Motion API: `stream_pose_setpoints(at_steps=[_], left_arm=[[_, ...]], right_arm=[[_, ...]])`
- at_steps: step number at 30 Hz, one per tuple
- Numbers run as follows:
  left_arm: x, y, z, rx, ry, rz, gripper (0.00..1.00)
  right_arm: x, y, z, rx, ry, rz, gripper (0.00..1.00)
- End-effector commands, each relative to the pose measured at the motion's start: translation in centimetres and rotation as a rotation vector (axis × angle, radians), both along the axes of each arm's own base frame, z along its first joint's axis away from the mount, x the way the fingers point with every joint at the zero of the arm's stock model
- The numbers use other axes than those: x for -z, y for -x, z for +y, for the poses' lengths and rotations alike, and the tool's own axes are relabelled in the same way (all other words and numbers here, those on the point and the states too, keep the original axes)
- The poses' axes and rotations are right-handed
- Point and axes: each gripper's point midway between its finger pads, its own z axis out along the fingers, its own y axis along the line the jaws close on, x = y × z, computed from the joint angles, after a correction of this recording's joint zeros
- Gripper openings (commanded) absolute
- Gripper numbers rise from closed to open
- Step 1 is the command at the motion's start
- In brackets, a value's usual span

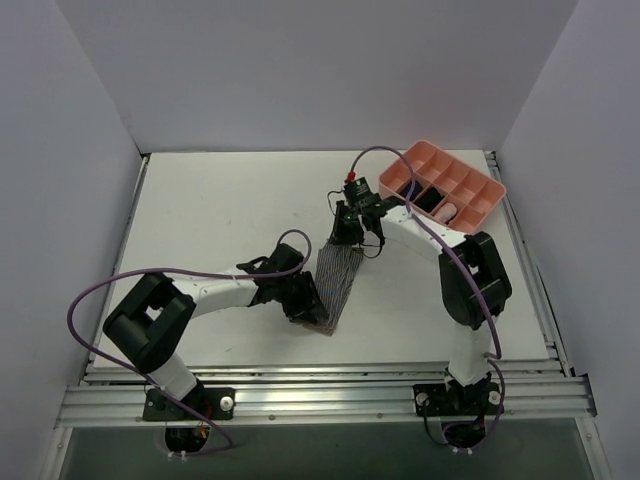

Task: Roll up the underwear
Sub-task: Fold the underwear

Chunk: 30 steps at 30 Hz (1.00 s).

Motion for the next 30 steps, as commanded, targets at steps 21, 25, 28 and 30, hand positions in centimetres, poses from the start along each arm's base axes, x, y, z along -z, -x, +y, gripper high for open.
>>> stream_pose_setpoints(at_steps=[21, 25, 28, 30], left_arm=[[3.8, 3.4, 3.7, -0.056, -0.288, 0.007, 0.48], [4.6, 4.5, 2.9, -0.044, -0.318, 0.021, 0.48], [4.0, 4.3, 2.5, -0.036, -0.323, 0.010, 0.48], [2.9, 3.7, 2.5, -0.041, -0.340, -0.003, 0.51]], right_arm=[[9.9, -1.2, 2.3, -0.036, 0.191, 0.131, 0.11], [10.0, -0.7, 2.9, -0.053, 0.170, 0.133, 0.11], [9.2, -0.3, 3.5, -0.075, 0.141, 0.120, 0.11], [8.0, -0.4, 3.9, -0.090, 0.120, 0.105, 0.11]])
